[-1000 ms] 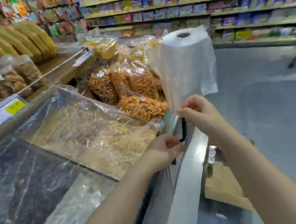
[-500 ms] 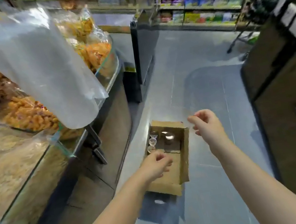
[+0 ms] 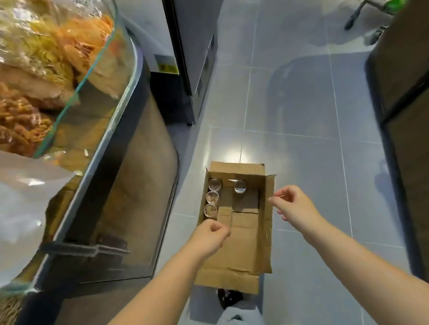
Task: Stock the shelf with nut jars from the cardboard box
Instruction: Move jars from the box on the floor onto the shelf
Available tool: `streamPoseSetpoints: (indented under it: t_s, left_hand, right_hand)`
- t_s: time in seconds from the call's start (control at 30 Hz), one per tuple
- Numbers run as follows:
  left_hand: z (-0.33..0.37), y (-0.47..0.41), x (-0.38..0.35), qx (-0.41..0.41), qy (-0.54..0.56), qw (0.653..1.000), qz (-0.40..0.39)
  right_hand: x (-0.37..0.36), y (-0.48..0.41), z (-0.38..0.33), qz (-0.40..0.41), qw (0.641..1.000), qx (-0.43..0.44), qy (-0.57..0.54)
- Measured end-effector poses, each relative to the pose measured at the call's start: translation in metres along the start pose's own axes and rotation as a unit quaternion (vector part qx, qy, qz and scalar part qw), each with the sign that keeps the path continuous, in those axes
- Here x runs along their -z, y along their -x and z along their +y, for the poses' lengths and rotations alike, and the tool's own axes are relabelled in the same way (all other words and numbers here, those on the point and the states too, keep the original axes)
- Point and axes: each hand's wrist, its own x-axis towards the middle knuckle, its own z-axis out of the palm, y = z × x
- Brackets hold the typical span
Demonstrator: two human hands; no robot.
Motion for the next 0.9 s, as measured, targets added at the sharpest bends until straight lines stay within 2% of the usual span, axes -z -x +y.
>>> streamPoseSetpoints:
  t_s: [0.13,0.3,0.47,0.53,0.67,0.8,0.9]
  left_hand:
    - [-0.007,-0.088,0.001,0.010,0.005,1.000,0.017]
    - [-0.055,-0.208,-0.030,0.092,0.135,0.982,0.089]
    - [-0.130,-0.323,-0.081,0.211,0.277,0.915,0.206]
    - [-0.156,-0.362,-0.098,0.231,0.315,0.885,0.253]
    - [-0.190,-0.435,-0.131,0.194,0.359,0.839,0.360]
    - [-0.210,-0.493,-0.158,0.175,0.442,0.758,0.446]
    - [-0.219,-0.523,-0.168,0.172,0.441,0.739,0.480]
  right_hand:
    - [-0.019,-0.081,0.013,0.045,0.999,0.024,0.007]
    - [-0.074,-0.189,0.082,0.005,1.000,0.011,0.029]
    - [-0.133,-0.290,0.182,-0.023,0.998,-0.039,0.042]
    - [-0.155,-0.327,0.218,-0.036,0.997,-0.051,0.049]
    - [-0.191,-0.400,0.269,0.000,0.996,-0.056,0.066]
    - [-0.222,-0.464,0.295,0.057,0.994,-0.082,0.049]
    - [-0.237,-0.494,0.303,0.077,0.990,-0.078,0.088]
